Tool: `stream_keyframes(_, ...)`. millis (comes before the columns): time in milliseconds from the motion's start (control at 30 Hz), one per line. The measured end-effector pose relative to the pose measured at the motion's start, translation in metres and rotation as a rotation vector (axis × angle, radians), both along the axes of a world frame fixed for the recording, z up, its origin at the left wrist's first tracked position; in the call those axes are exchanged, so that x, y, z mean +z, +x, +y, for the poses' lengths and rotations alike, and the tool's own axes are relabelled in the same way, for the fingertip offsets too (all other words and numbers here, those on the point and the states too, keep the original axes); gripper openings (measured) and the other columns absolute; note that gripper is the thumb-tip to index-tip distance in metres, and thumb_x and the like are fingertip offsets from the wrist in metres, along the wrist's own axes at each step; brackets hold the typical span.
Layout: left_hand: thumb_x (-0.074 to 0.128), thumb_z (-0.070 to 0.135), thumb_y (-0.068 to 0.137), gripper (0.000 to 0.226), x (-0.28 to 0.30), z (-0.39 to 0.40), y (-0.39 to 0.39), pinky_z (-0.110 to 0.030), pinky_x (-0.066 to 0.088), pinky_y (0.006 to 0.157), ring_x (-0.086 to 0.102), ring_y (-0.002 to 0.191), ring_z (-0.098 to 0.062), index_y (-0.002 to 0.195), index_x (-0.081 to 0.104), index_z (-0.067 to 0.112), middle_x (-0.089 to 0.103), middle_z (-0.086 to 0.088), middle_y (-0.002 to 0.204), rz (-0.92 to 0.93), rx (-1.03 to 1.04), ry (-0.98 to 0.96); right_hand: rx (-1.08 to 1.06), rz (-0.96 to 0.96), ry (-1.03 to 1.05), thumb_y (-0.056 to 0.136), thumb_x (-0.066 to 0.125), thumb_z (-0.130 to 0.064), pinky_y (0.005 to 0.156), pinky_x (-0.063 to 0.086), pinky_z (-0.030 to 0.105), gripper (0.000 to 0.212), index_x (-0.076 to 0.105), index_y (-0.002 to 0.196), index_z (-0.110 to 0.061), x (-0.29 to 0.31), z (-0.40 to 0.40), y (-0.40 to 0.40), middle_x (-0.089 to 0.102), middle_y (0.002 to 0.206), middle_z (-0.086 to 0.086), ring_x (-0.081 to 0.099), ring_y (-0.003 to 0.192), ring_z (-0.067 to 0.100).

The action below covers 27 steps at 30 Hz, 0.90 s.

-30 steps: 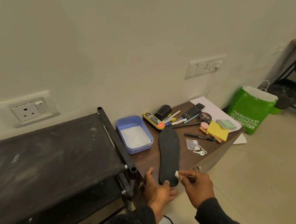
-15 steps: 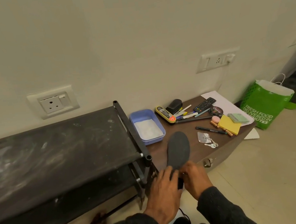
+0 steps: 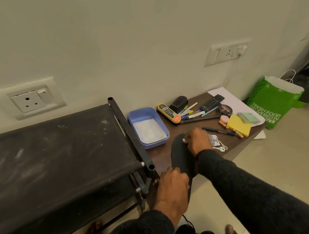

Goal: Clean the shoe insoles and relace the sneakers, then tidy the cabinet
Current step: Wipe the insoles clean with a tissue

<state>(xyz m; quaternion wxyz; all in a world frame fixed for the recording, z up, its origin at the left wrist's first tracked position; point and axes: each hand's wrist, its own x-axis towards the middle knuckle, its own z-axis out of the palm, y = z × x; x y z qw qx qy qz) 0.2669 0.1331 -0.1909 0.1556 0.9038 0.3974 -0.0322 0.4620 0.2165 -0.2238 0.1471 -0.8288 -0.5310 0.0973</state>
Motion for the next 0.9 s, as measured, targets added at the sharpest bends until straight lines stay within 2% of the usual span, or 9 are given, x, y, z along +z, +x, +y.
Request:
stream_keyframes(100,0.063,0.006,0.090,0.023,0.008,0.000,-0.002,-0.040,0.044,0.091,0.053,0.112,-0.032,0.113,0.064,0.005,0.057,-0.016,0.119,-0.008,-0.003,-0.040,-0.035,0.036,-0.025,0.086,0.071,-0.011,0.090,0.052,0.036,0.015,0.079,0.097,-0.015,0.004,-0.005,-0.004,0.072,0.104,0.013,0.066,0.101,0.030)
stream_keyframes(233,0.062,0.002,0.091,0.030,0.026,-0.003,-0.003,-0.040,0.047,0.095,0.054,0.117,-0.034,0.120,0.061,0.006,0.056,-0.017,0.125,0.008,0.010,-0.077,0.008,0.061,-0.077,0.091,0.065,-0.006,0.092,0.051,0.033,0.019,0.078,0.103,-0.015,0.008,-0.051,-0.021,0.072,0.108,0.009,0.066,0.102,0.024)
stream_keyframes(400,0.058,0.004,0.095,0.036,0.039,0.008,0.004,-0.043,0.050,0.098,0.056,0.120,-0.036,0.131,0.059,0.009,0.054,-0.017,0.130,0.013,0.039,-0.109,0.129,0.006,-0.078,0.091,0.062,-0.005,0.078,0.053,0.030,0.016,0.076,0.091,-0.013,0.013,-0.098,-0.040,0.072,0.096,0.005,0.065,0.086,0.020)
stream_keyframes(467,0.058,0.005,0.095,0.038,0.040,0.011,0.009,-0.042,0.050,0.098,0.055,0.120,-0.035,0.133,0.058,0.010,0.053,-0.016,0.130,0.025,0.030,-0.095,0.110,0.000,-0.101,0.092,0.063,-0.009,0.078,0.051,0.028,0.013,0.076,0.094,-0.013,0.014,-0.085,-0.034,0.072,0.096,0.005,0.065,0.087,0.019)
stream_keyframes(567,0.058,0.005,0.095,0.033,0.042,0.013,0.016,-0.042,0.049,0.096,0.054,0.120,-0.034,0.128,0.058,0.010,0.052,-0.015,0.129,0.047,0.009,-0.092,0.018,0.016,-0.087,0.090,0.068,-0.017,0.086,0.054,0.036,0.012,0.077,0.097,-0.015,0.011,-0.054,-0.023,0.073,0.100,0.011,0.068,0.097,0.027)
stream_keyframes(700,0.056,0.005,0.096,0.028,0.037,0.015,0.020,-0.041,0.050,0.091,0.056,0.115,-0.034,0.123,0.061,0.010,0.054,-0.015,0.125,0.030,-0.011,-0.079,-0.052,0.012,-0.029,0.091,0.066,-0.014,0.088,0.051,0.040,0.017,0.076,0.103,-0.007,0.016,-0.015,-0.013,0.070,0.106,0.022,0.065,0.105,0.038)
stream_keyframes(900,0.055,0.005,0.096,0.031,0.032,0.013,0.011,-0.042,0.050,0.092,0.056,0.114,-0.037,0.126,0.061,0.008,0.055,-0.017,0.124,0.000,0.028,-0.070,-0.124,-0.003,0.002,0.092,0.064,-0.015,0.094,0.051,0.040,0.018,0.075,0.106,-0.011,0.018,0.021,-0.017,0.069,0.114,0.019,0.063,0.108,0.037)
